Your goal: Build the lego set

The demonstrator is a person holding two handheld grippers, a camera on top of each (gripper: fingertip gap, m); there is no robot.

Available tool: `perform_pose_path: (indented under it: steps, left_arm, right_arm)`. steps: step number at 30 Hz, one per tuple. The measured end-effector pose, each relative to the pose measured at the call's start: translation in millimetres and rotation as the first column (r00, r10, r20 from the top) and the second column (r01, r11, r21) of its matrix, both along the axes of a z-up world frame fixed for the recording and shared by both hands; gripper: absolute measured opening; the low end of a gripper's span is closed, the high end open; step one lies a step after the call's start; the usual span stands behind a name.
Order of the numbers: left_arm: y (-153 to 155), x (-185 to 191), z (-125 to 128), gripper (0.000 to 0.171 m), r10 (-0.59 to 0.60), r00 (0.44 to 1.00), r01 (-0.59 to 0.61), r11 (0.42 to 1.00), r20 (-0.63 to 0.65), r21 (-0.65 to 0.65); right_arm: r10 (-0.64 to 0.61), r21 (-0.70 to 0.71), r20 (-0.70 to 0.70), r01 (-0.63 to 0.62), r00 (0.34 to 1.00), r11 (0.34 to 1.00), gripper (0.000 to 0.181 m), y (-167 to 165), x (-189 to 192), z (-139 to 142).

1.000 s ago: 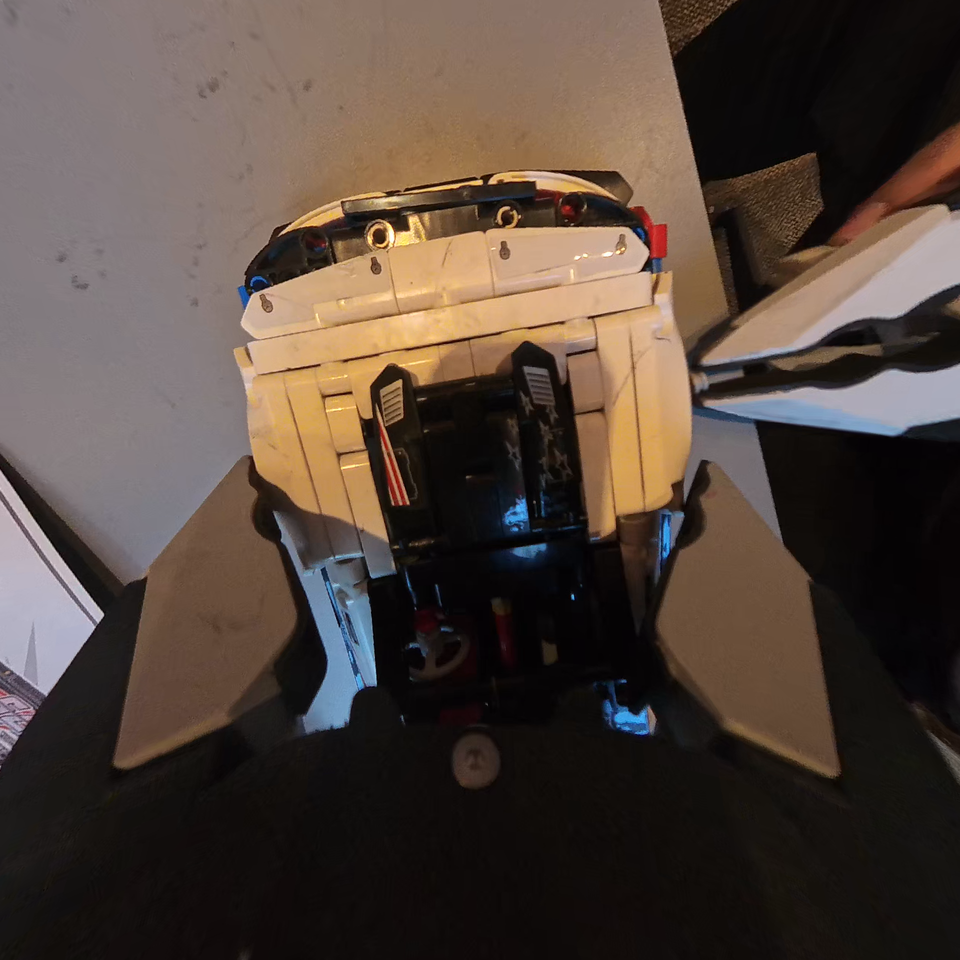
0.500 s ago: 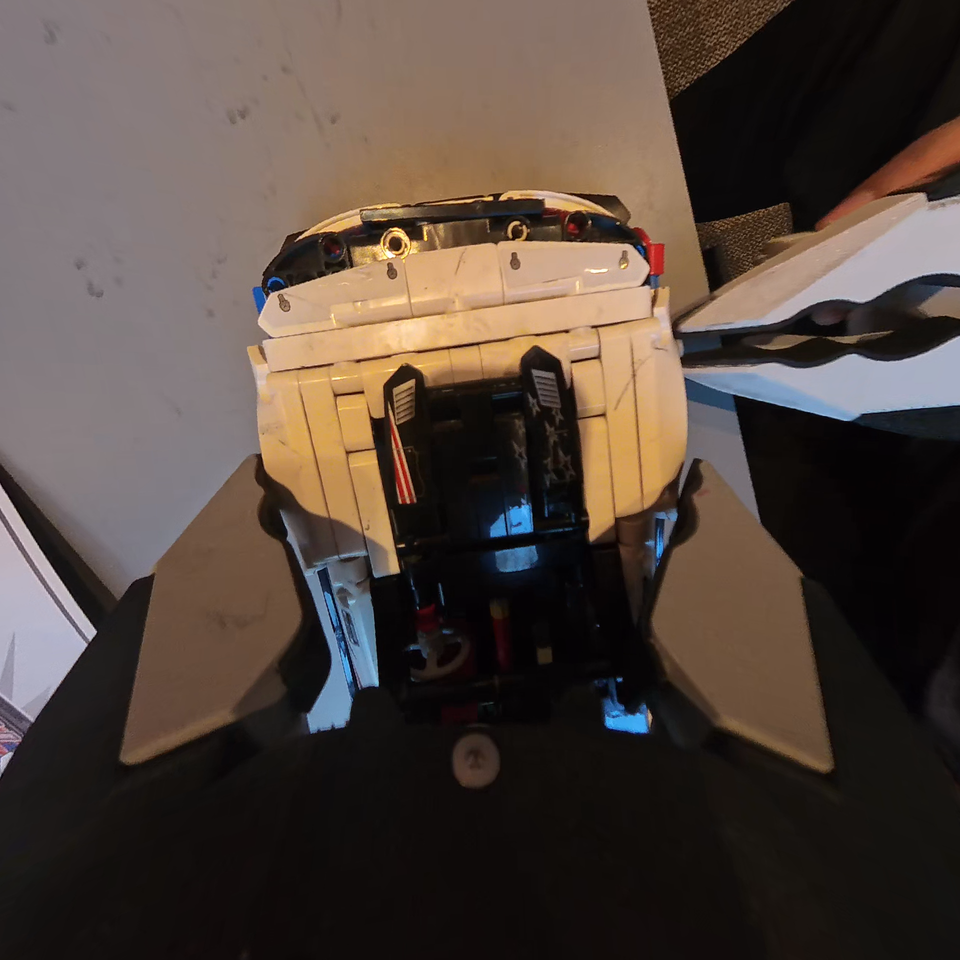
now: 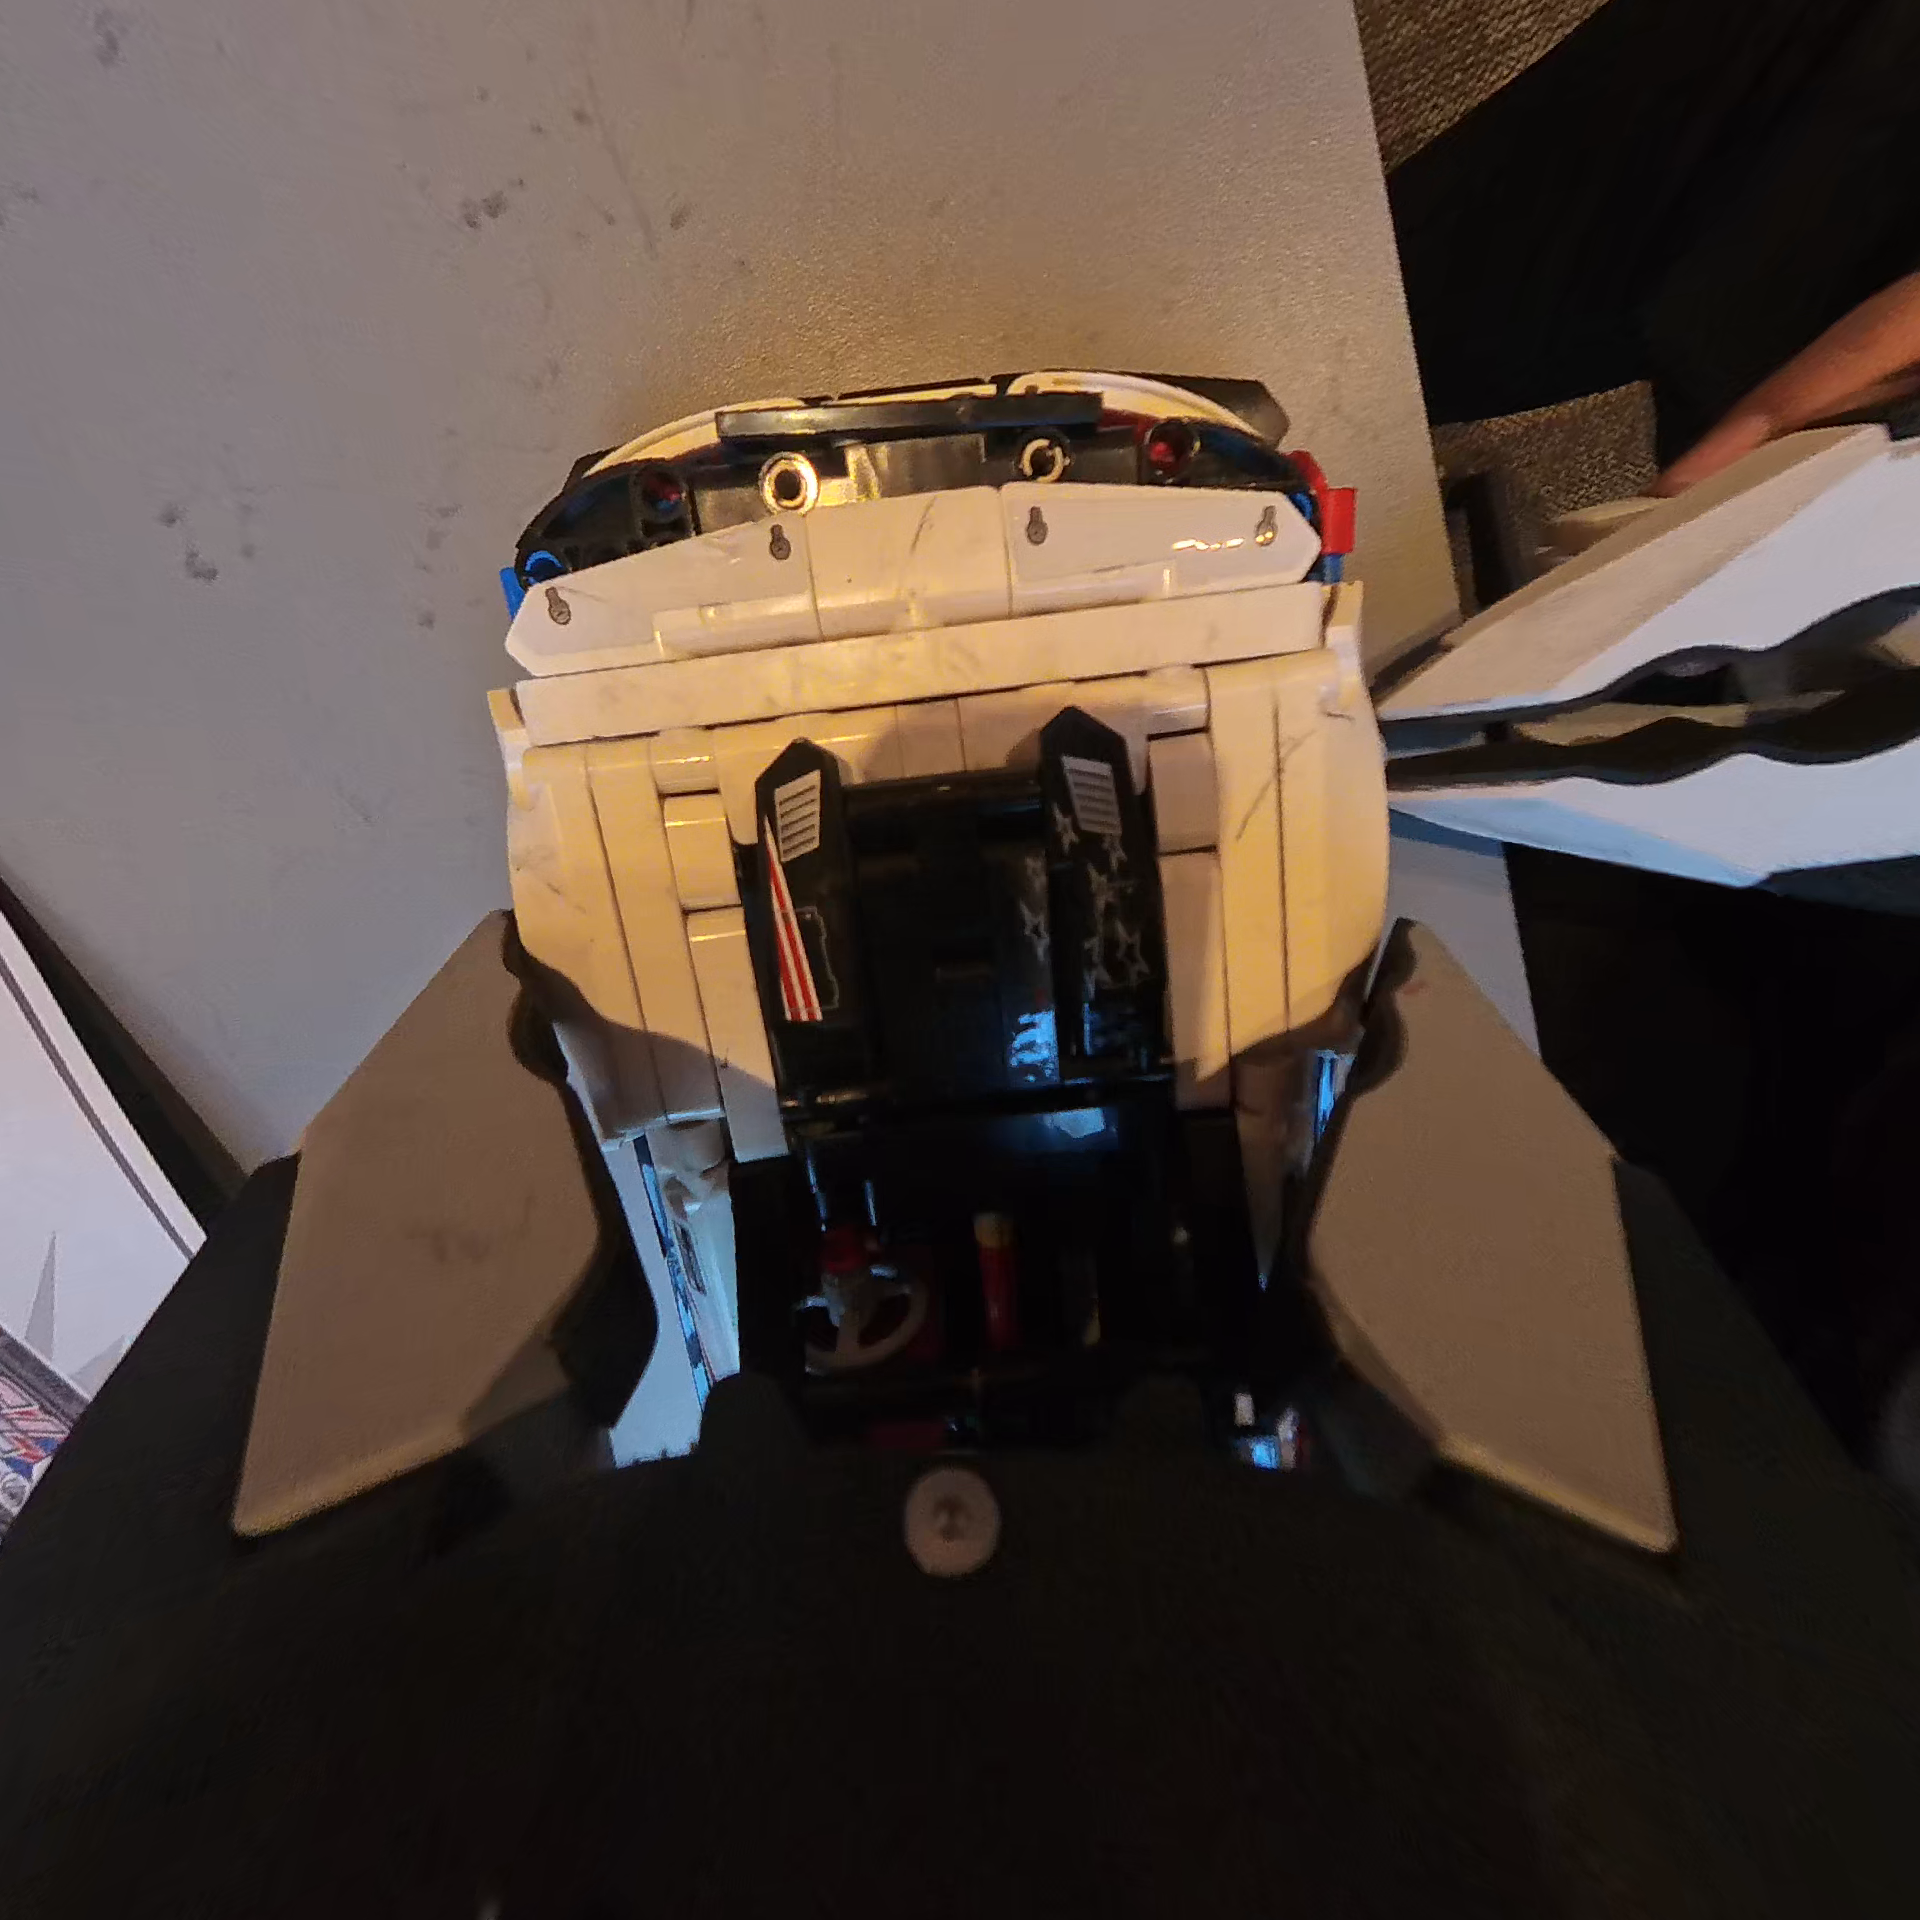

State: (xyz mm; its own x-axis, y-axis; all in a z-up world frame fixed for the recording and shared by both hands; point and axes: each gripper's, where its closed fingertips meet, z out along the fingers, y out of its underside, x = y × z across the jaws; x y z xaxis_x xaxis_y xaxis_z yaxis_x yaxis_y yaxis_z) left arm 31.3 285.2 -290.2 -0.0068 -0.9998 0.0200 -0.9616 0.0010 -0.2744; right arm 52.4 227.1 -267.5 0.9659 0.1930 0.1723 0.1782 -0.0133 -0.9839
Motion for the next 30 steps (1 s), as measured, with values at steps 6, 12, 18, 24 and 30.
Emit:
perform_pose_path:
  steps: [6,12,18,24,30]
  left_arm:
    - [0.0,0.5,-0.2,0.150,-0.002,1.000,0.002,1.000,0.003,-0.006]
    - [-0.7,0.6,-0.4,0.150,-0.006,1.000,0.006,1.000,0.004,-0.011]
    - [-0.6,0.4,-0.3,0.150,-0.005,1.000,0.005,1.000,0.006,-0.012]
    - [-0.5,0.5,-0.4,0.150,-0.004,1.000,0.004,1.000,0.005,-0.013]
    - [-0.7,0.3,-0.5,0.150,-0.005,1.000,0.005,1.000,0.005,-0.014]
  right_arm:
    - [-0.001,0.002,-0.003,0.001,1.000,1.000,0.002,0.6,0.2,-0.3]
    - [0.005,0.002,0.019,-0.005,1.000,1.000,0.002,1.3,-0.6,-5.0]
    - [0.003,0.007,-0.004,-0.003,1.000,1.000,0.002,0.1,-1.0,-4.3]
    - [0.006,0.004,-0.001,-0.006,1.000,1.000,0.002,-0.7,0.1,-2.6]
    - [0.007,0.002,0.008,-0.007,1.000,1.000,0.001,-1.0,-0.5,-2.5]
